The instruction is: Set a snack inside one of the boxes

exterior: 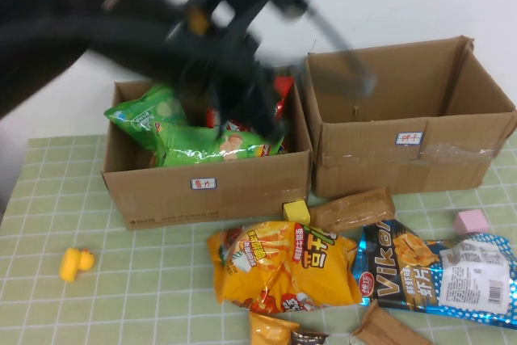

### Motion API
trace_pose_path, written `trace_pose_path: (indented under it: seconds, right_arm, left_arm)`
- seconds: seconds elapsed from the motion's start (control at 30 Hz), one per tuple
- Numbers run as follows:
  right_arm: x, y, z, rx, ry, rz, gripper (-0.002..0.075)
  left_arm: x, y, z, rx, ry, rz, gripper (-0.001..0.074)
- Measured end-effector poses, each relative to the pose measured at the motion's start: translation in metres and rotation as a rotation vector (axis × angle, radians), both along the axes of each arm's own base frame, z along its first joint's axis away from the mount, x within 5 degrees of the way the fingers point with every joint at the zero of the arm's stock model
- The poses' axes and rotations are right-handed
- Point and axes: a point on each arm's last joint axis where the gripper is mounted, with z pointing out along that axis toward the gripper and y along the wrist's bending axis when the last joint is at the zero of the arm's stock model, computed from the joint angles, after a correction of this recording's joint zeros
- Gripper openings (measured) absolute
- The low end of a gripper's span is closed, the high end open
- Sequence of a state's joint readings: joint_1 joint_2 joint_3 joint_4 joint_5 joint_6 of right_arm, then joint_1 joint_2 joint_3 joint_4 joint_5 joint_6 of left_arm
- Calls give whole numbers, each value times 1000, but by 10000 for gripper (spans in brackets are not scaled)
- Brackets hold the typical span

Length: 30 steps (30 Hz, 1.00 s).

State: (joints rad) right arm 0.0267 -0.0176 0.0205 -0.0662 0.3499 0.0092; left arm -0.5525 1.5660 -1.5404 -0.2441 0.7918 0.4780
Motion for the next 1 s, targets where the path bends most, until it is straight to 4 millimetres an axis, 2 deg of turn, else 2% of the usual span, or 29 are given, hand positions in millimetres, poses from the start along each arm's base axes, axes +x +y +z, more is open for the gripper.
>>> trace_pose_path:
  seconds: [0.27,0.47,0.67,0.9,1.0]
  right_arm:
    - [0,0,0,0,0,0,-2]
    - [0,0,0,0,0,0,-2]
    - [0,0,0,0,0,0,-2]
    - [0,0,0,0,0,0,-2]
    - [0,0,0,0,0,0,-2]
  left_arm:
    - [-97,62,-7,-155,-146,63,0]
    - [-154,97,-19,-201,-213,66,0]
    - [-190,122,-31,-260,-256,105,0]
    - [-206,136,-57,-229,-282,132,0]
    - [-209,143,-74,-253,-313,185,0]
